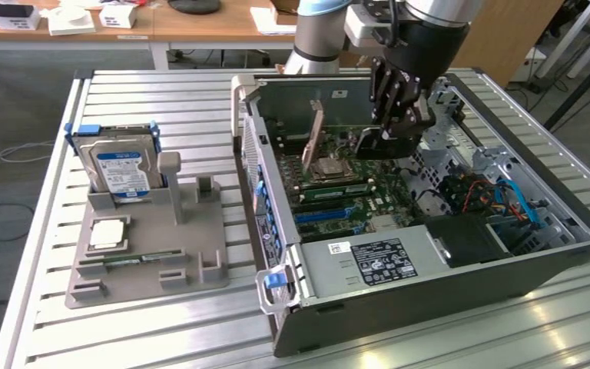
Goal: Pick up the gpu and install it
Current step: 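Insert the gpu into the slot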
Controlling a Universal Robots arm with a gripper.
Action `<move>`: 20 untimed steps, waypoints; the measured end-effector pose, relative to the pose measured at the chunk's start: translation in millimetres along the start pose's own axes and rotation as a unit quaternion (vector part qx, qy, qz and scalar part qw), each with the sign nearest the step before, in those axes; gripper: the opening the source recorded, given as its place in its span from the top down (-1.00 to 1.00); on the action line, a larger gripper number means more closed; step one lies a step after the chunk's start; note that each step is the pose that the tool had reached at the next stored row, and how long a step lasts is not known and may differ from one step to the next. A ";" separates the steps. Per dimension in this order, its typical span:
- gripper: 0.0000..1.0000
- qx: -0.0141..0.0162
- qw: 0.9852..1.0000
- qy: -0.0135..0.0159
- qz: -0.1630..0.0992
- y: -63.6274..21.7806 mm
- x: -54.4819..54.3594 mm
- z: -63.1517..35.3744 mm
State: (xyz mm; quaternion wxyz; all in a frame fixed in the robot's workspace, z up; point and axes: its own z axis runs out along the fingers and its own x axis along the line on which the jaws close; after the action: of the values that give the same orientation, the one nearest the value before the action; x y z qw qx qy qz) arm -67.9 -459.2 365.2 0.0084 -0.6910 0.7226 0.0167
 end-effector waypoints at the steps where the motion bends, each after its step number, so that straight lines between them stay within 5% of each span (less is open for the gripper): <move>1: 0.46 0.000 1.000 0.000 0.000 0.2 0.1 1.2; 20: 0.46 0.002 1.000 0.000 -0.003 4.4 0.9 17.5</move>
State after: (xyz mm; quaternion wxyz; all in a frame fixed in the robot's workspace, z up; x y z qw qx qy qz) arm -72.5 -459.3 347.8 0.0096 -0.6931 0.7206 0.0156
